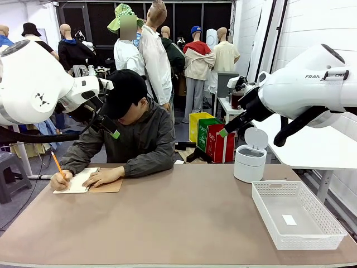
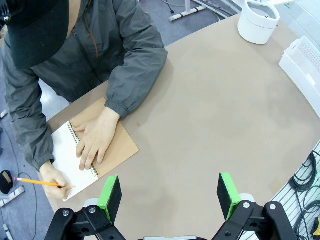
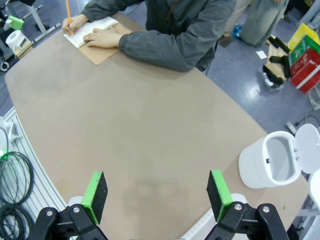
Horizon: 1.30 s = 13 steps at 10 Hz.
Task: Sort the paper based on its condition.
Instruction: If a person hands you a paper, place it in the Organizing basket , and if it's crumpled, put it in the Trash can.
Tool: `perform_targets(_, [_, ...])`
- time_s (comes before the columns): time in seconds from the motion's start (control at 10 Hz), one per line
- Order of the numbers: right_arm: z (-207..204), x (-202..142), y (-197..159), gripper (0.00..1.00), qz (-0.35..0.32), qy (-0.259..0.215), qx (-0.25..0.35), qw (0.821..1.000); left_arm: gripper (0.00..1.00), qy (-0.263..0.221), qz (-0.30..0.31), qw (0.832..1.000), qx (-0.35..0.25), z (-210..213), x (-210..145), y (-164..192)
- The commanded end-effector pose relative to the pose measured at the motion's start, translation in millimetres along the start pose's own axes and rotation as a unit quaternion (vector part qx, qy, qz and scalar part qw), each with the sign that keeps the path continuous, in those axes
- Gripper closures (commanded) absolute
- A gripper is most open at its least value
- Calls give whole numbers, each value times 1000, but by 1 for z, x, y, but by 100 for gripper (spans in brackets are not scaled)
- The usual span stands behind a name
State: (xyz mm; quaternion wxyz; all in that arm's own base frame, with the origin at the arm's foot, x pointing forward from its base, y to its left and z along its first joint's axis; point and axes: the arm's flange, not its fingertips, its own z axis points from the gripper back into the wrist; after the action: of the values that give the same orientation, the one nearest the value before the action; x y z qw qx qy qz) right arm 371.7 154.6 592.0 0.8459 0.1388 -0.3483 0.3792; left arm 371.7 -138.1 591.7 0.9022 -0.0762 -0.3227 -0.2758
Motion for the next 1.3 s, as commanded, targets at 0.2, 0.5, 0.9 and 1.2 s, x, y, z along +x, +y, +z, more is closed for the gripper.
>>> perform_targets(0.2, [0, 0, 0, 0, 0, 0, 2, 1000, 0, -2, 1, 1000, 1, 2, 1, 1])
perform_targets(0.5, [0, 0, 0, 0, 0, 0, 2, 1000, 0, -2, 1, 1000, 1, 2, 1, 1])
perform_targets(0.9, [0, 0, 0, 0, 0, 0, 2, 1000, 0, -2, 1, 1000, 1, 2, 1, 1])
perform_targets(1.2, [0, 0, 0, 0, 0, 0, 2, 1000, 0, -2, 1, 1000, 1, 2, 1, 1])
